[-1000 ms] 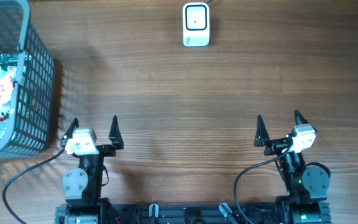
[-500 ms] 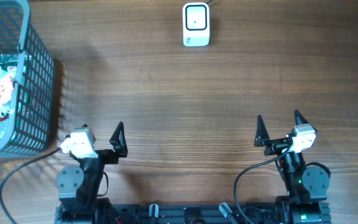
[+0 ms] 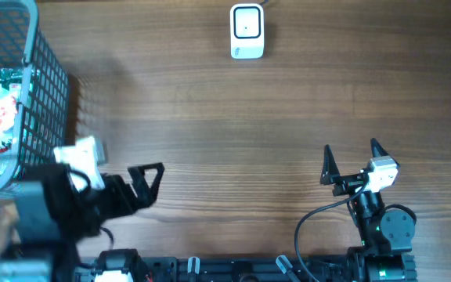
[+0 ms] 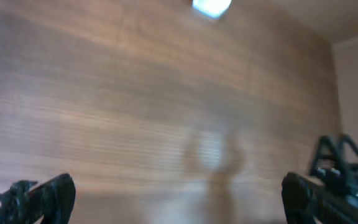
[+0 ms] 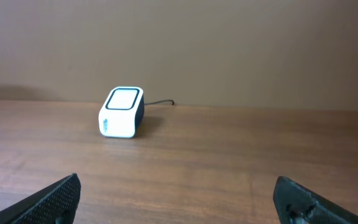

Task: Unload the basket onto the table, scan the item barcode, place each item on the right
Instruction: 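Reach the left gripper into the basket and grasp the green-capped jar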

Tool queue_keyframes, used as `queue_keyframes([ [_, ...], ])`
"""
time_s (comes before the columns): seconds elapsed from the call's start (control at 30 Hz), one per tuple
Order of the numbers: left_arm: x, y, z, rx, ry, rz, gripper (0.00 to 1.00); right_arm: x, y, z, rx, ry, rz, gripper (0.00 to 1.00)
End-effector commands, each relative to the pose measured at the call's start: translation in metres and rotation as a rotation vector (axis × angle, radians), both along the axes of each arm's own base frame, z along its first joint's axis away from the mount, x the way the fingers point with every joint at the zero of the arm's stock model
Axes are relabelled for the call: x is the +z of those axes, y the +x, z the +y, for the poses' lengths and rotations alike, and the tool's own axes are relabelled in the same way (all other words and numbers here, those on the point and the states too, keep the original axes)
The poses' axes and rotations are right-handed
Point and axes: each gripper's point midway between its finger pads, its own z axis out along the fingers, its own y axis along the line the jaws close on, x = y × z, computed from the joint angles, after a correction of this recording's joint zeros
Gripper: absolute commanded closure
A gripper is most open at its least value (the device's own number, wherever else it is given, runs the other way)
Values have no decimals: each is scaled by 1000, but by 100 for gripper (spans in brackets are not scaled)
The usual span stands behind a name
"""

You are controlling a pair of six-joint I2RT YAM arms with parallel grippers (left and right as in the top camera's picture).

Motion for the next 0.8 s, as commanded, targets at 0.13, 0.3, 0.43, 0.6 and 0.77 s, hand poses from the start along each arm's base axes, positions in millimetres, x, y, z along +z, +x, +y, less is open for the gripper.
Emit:
queue_keyframes([
  [0.13,85,75,-1,-81,40,-89,0,1,0,-1,-7,-2,-6,0],
  [0.3,107,138,24,21,130,-256,0,1,0,-1,-8,-2,-6,0],
  [0.43,124,176,144,434,308,-320,0,1,0,-1,-8,-2,-6,0],
  [0.6,138,164,242,668,383,-317,0,1,0,-1,-8,-1,-6,0],
  [0.77,116,148,305,796,415,-231,0,1,0,-1,-7,-2,-6,0],
])
